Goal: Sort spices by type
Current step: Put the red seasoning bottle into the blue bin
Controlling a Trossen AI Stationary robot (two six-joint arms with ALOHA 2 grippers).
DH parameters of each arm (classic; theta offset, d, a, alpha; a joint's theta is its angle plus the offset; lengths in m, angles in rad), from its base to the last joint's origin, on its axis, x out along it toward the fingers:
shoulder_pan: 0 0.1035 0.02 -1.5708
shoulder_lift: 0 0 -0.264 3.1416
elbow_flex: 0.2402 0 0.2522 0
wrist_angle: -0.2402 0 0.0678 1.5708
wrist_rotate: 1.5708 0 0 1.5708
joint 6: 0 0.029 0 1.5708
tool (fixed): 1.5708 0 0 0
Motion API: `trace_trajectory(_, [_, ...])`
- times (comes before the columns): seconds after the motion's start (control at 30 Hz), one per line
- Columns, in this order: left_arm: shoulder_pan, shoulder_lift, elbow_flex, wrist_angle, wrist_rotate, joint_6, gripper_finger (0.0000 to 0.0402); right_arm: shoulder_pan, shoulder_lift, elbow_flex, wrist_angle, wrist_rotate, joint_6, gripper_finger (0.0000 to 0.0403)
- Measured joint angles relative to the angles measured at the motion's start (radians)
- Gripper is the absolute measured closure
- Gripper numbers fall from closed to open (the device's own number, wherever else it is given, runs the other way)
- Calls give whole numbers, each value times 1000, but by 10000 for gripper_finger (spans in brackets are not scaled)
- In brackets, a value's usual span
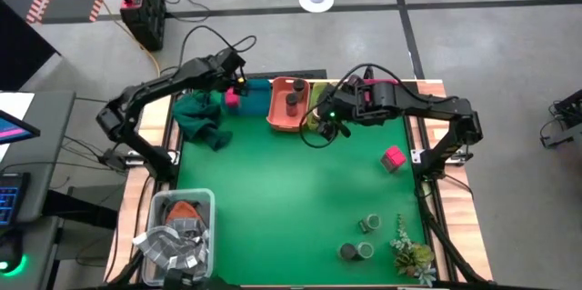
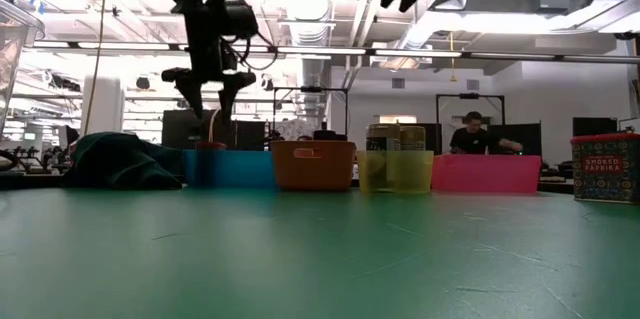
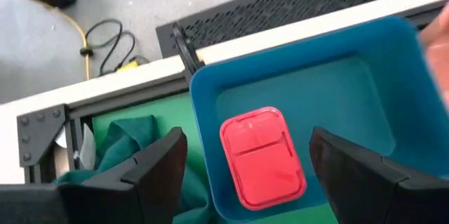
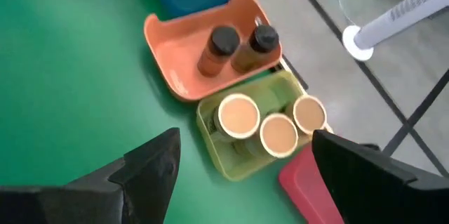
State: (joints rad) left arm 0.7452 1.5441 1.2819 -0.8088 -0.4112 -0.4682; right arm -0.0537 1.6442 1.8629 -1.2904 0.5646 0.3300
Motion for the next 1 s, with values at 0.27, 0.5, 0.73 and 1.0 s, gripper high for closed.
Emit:
trace_trajectory(0.27, [-55, -140, 0, 11, 6, 66, 114, -110, -4, -30, -157, -187, 69, 53])
trace_trajectory(0.5, [-224, -266, 0, 43, 6, 13, 113, -185, -45, -201, -268, -348, 133, 53])
trace_trajectory(0.73, [-381, -333, 0, 89, 5, -2, 113, -240, -159, -527, -233, -467, 168, 53])
trace_trajectory(1.0, [-492, -327, 0, 88, 6, -7, 113, -263, -334, -766, -190, -538, 298, 53])
